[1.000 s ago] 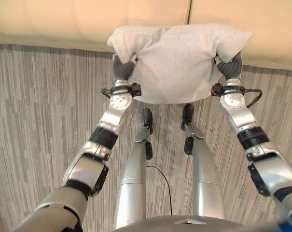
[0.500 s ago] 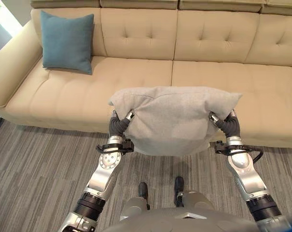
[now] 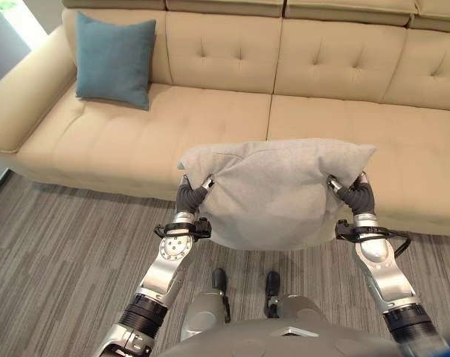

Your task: Pick up all the scattered cushions and arrange them neatly on the sofa.

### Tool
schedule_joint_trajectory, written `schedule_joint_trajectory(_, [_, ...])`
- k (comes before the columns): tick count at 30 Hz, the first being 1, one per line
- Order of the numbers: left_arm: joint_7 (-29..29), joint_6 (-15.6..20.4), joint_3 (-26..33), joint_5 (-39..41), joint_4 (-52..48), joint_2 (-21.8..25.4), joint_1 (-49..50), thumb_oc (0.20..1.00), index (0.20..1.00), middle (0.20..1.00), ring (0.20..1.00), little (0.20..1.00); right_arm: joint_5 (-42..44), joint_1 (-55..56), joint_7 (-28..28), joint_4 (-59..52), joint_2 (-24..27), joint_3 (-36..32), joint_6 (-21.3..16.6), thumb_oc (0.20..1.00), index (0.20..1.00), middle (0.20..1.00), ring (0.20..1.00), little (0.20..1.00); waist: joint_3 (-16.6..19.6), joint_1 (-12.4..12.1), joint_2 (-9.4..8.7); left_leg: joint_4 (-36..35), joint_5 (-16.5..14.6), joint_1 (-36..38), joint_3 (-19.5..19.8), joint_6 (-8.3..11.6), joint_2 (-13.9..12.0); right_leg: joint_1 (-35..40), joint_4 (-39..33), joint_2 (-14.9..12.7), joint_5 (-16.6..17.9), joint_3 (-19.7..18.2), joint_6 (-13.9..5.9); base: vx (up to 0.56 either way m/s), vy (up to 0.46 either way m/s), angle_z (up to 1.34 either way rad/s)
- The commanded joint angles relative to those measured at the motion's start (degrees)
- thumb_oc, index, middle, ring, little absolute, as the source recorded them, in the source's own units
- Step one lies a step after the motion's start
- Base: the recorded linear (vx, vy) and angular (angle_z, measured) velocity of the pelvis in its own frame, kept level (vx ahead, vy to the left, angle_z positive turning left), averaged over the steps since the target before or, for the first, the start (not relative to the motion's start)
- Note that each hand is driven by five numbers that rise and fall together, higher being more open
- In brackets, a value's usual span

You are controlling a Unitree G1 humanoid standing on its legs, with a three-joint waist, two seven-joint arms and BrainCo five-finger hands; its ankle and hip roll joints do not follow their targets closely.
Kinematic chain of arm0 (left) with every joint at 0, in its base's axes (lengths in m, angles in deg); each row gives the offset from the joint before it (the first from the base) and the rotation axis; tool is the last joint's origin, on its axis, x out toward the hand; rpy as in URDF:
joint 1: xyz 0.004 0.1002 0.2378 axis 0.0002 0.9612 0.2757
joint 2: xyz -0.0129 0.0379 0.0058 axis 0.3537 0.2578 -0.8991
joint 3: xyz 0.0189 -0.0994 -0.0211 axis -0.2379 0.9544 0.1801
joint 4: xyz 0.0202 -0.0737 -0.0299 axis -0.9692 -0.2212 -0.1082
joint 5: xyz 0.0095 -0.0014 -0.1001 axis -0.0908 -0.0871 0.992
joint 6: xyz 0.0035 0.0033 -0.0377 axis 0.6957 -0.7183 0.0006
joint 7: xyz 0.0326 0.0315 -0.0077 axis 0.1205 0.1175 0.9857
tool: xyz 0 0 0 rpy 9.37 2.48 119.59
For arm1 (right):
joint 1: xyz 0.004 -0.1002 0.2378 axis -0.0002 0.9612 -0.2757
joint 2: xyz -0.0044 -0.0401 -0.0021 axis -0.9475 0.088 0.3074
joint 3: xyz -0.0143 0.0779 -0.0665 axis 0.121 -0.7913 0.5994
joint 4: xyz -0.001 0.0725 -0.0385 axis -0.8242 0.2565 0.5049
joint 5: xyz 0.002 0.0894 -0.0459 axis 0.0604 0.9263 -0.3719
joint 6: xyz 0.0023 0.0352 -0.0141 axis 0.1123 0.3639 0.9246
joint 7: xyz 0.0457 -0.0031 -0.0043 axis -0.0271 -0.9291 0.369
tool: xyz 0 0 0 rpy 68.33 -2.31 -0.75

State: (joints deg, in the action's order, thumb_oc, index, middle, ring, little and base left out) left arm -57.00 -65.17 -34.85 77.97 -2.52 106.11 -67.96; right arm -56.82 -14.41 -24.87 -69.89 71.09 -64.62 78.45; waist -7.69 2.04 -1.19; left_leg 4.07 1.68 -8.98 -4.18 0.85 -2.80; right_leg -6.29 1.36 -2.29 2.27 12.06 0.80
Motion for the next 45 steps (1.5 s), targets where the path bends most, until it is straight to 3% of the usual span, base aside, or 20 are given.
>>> schedule_joint_trajectory(1, [-1.2, 4.9, 1.2, -1.6, -5.9, 1.5, -3.0, 0.2, 0.2, 0.2, 0.2, 0.2, -1.5, -5.5, 0.0, -5.5, -1.2, -0.4, -4.9, 0.2, 0.2, 0.2, 0.2, 0.2, 2.6, -1.0, -1.51, 2.0, -4.4, 1.0, -0.8, 0.31, 1.2, 5.8, 5.6, -2.3, -8.3, -2.1, -6.28, 0.25, 0.338, -0.25])
schedule_joint_trajectory(3, [-1.0, 5.2, 1.6, -1.9, -6.8, 2.1, -3.0, 0.2, 0.2, 0.2, 0.2, 0.2, -2.3, -6.5, 0.8, -5.8, -2.0, 0.5, -4.8, 0.2, 0.2, 0.2, 0.2, 0.2, 2.1, -1.6, -0.63, -0.5, -5.2, 4.2, -1.7, -2.27, 2.9, 2.2, 15.9, -5.1, -6.0, -3.5, -8.81, 0.24, 0.346, -0.48])
schedule_joint_trajectory(7, [-1.0, 5.4, 1.9, -2.2, -7.5, 2.4, -2.4, 0.2, 0.2, 0.2, 0.2, 0.2, -2.9, -6.6, 1.9, -6.4, -2.9, 1.3, -5.0, 0.2, 0.2, 0.2, 0.2, 0.2, 1.1, -1.4, 0.87, -3.1, -6.1, 8.5, -2.7, -4.16, 3.5, -3.8, 27.1, -6.2, -2.8, -3.7, -9.57, 0.14, 0.167, -0.32])
schedule_joint_trajectory(10, [-1.6, 5.7, 1.8, -2.1, -7.5, 2.1, -1.9, 0.2, 0.2, 0.2, 0.2, 0.2, -3.1, -7.0, 2.4, -6.4, -2.7, 1.8, -5.1, 0.2, 0.2, 0.2, 0.2, 0.2, 1.3, -0.9, 0.99, -4.5, -7.0, 10.4, -2.4, -3.85, 3.8, -5.2, 20.9, -5.3, -4.2, -3.5, -8.83, 0.21, -0.006, -0.14])
schedule_joint_trajectory(11, [-1.8, 5.7, 1.8, -1.9, -7.4, 2.1, -1.9, 0.2, 0.2, 0.2, 0.2, 0.2, -3.0, -7.3, 2.4, -6.3, -2.5, 1.9, -5.2, 0.2, 0.2, 0.2, 0.2, 0.2, 1.4, -0.7, 0.68, -4.8, -7.4, 11.0, -2.2, -3.65, 4.2, -5.7, 16.4, -5.1, -3.8, -3.5, -8.72, 0.3, -0.109, -0.01])
schedule_joint_trajectory(12, [-2.2, 5.8, 1.9, -1.5, -7.3, 1.8, -2.0, 0.2, 0.2, 0.2, 0.2, 0.2, -2.7, -7.9, 2.4, -6.3, -2.3, 1.8, -5.1, 0.2, 0.2, 0.2, 0.2, 0.2, 1.4, -0.2, 0.14, -5.6, -8.0, 12.5, -1.7, -3.13, 4.6, -6.7, 8.1, -4.6, -1.3, -3.4, -9.05, 0.24, -0.095, -0.03])
schedule_joint_trajectory(15, [-2.7, 6.1, 2.3, -1.1, -7.1, 1.8, -2.5, 0.2, 0.2, 0.2, 0.2, 0.2, -2.6, -7.6, 2.4, -6.2, -2.0, 1.7, -5.1, 0.2, 0.2, 0.2, 0.2, 0.2, 1.4, 0.2, -0.13, -5.7, -8.9, 13.7, -0.9, -2.55, 4.6, -5.3, 3.5, -3.8, -0.3, -3.6, -9.46, 0.24, -0.13, 0.0])
schedule_joint_trajectory(18, [-3.2, 6.4, 1.5, -0.8, -7.1, 0.6, -2.3, 0.2, 0.2, 0.2, 0.2, 0.2, -3.0, -6.1, 2.4, -6.0, -1.4, 0.4, -5.3, 0.2, 0.2, 0.2, 0.2, 0.2, 2.8, 0.8, -0.37, -4.4, -10.1, 14.0, -0.6, -0.73, 3.6, -1.8, 0.8, -2.6, 0.2, -3.9, -8.29, 0.22, -0.177, 0.38])
schedule_joint_trajectory(20, [-3.7, 6.2, 0.9, -0.2, -6.9, 0.2, -2.5, 0.2, 0.2, 0.2, 0.2, 0.2, -2.4, -4.9, 2.4, -6.1, -0.9, -0.6, -5.4, 0.2, 0.2, 0.2, 0.2, 0.2, 3.3, 1.5, -0.72, 1.7, -9.5, 12.3, -0.9, 1.81, 1.9, 1.1, -0.8, -2.1, -0.5, -2.5, -7.09, 0.26, -0.253, 0.4])
schedule_joint_trajectory(23, [-4.1, 6.2, 0.8, 0.9, -6.7, -0.2, -2.4, 0.2, 0.2, 0.2, 0.2, 0.2, -1.9, -3.9, 2.6, -6.2, -0.1, -1.1, -5.3, 0.2, 0.2, 0.2, 0.2, 0.2, 2.6, 1.7, -1.19, 12.5, -8.1, 7.7, -1.1, 3.27, 0.3, 3.7, -2.2, -1.8, -1.5, -1.3, -5.42, 0.17, -0.191, 0.45])
schedule_joint_trajectory(25, [-4.5, 5.8, 0.9, 1.5, -6.8, -0.4, -1.8, 0.2, 0.2, 0.2, 0.2, 0.2, -1.1, -2.9, 2.8, -6.0, 0.2, -1.4, -4.8, 0.2, 0.2, 0.2, 0.2, 0.2, 1.8, 1.3, -1.93, 16.3, -7.2, 3.1, -2.9, 2.77, -0.8, 5.6, -2.9, -2.2, -2.8, -0.4, -4.74, 0.17, -0.126, 0.07])
schedule_joint_trajectory(26, [-4.8, 5.3, 0.9, 1.2, -6.4, -0.3, -1.2, 0.2, 0.2, 0.2, 0.2, 0.2, -0.8, -2.4, 2.9, -6.1, 0.2, -1.8, -4.9, 0.2, 0.2, 0.2, 0.2, 0.2, 1.8, 1.0, -2.31, 12.4, -8.6, 1.5, -4.2, 1.71, -0.6, 6.5, -3.2, -2.4, -3.4, 0.0, -5.12, 0.2, -0.01, -0.03])
schedule_joint_trajectory(27, [-5.0, 5.0, 1.0, 0.9, -6.5, -0.3, -0.7, 0.2, 0.2, 0.2, 0.2, 0.2, -0.6, -2.0, 2.9, -6.2, 0.3, -2.1, -4.9, 0.2, 0.2, 0.2, 0.2, 0.2, 1.7, 0.8, -1.87, 7.6, -6.0, 0.4, -4.9, 1.82, -0.6, 7.4, -3.4, -2.0, -4.1, 0.1, -5.41, 0.2, -0.012, 0.04])
schedule_joint_trajectory(28, [-5.0, 5.0, 1.0, 0.9, -6.5, -0.3, -0.7, 0.2, 0.2, 0.2, 0.2, 0.2, -0.6, -2.0, 2.9, -6.2, 0.4, -2.1, -4.9, 0.2, 0.2, 0.2, 0.2, 0.2, 1.8, 0.8, -1.92, 7.2, -5.8, 0.5, -4.9, 1.83, -0.5, 7.4, -3.4, -2.1, -4.1, 0.1, -5.42, 0.22, 0.026, 0.15])
schedule_joint_trajectory(29, [-4.8, 4.8, 1.1, 0.9, -6.6, -0.3, -0.6, 0.2, 0.2, 0.2, 0.2, 0.2, -0.3, -2.2, 2.5, -6.0, 0.2, -2.0, -4.8, 0.2, 0.2, 0.2, 0.2, 0.2, 1.5, 0.0, -1.22, 3.2, -1.7, -2.2, -4.9, 2.48, -0.5, 8.9, -3.8, -1.1, -5.3, -0.2, -5.4, 0.12, 0.012, 0.13])
schedule_joint_trajectory(32, [-4.5, 4.9, 1.2, 0.8, -7.2, -0.3, -0.3, 0.2, 0.2, 0.2, 0.2, 0.2, -0.2, -2.6, 2.0, -5.7, 0.0, -1.8, -4.6, 0.2, 0.2, 0.2, 0.2, 0.2, 1.1, -1.1, -0.87, 0.9, 1.0, -4.5, -3.6, 3.03, -0.4, 10.8, -3.6, -0.4, -6.8, -1.3, -5.27, 0.23, 0.057, -0.07])
schedule_joint_trajectory(35, [-4.8, 5.1, 1.4, 0.8, -7.7, 0.0, 0.7, 0.2, 0.2, 0.2, 0.2, 0.2, -0.9, -2.3, 2.3, -5.9, -0.1, -1.5, -4.4, 0.2, 0.2, 0.2, 0.2, 0.2, 2.3, -1.5, -0.66, -0.9, 0.7, -2.2, -3.9, 2.39, -0.3, 11.9, -2.9, -0.6, -8.0, -1.9, -5.27, 0.31, 0.153, -0.33])
schedule_joint_trajectory(39, [-4.3, 5.1, 2.0, 0.0, -8.7, 1.3, 0.8, 0.2, 0.2, 0.2, 0.2, 0.2, -2.2, -3.3, 2.9, -6.5, -1.4, -0.9, -4.3, 0.2, 0.2, 0.2, 0.2, 0.2, 4.2, -2.4, -1.18, -0.2, -3.9, 2.3, -5.7, -0.68, 2.4, 11.9, 3.6, -4.3, -8.8, -3.7, -7.73, 0.29, 0.257, -0.37])
schedule_joint_trajectory(43, [-4.0, 5.3, 2.7, -0.3, -9.2, 2.3, 0.8, 0.2, 0.2, 0.2, 0.2, 0.2, -2.6, -4.2, 3.4, -6.8, -2.6, -0.7, -4.3, 0.2, 0.2, 0.2, 0.2, 0.2, 3.3, -1.8, -0.04, -1.3, -5.6, 4.8, -6.6, -3.22, 3.3, 5.1, 16.5, -6.4, -4.7, -5.4, -10.21, 0.11, 0.194, -0.27])
schedule_joint_trajectory(45, [-3.8, 5.5, 3.1, -0.5, -9.2, 2.3, 0.5, 0.2, 0.2, 0.2, 0.2, 0.2, -2.8, -4.0, 3.7, -7.0, -3.2, -0.4, -4.5, 0.2, 0.2, 0.2, 0.2, 0.2, 2.8, -1.4, 0.67, -2.7, -6.5, 7.1, -6.6, -3.42, 3.6, 0.9, 16.9, -7.2, -3.4, -3.9, -10.16, 0.14, 0.082, -0.2])
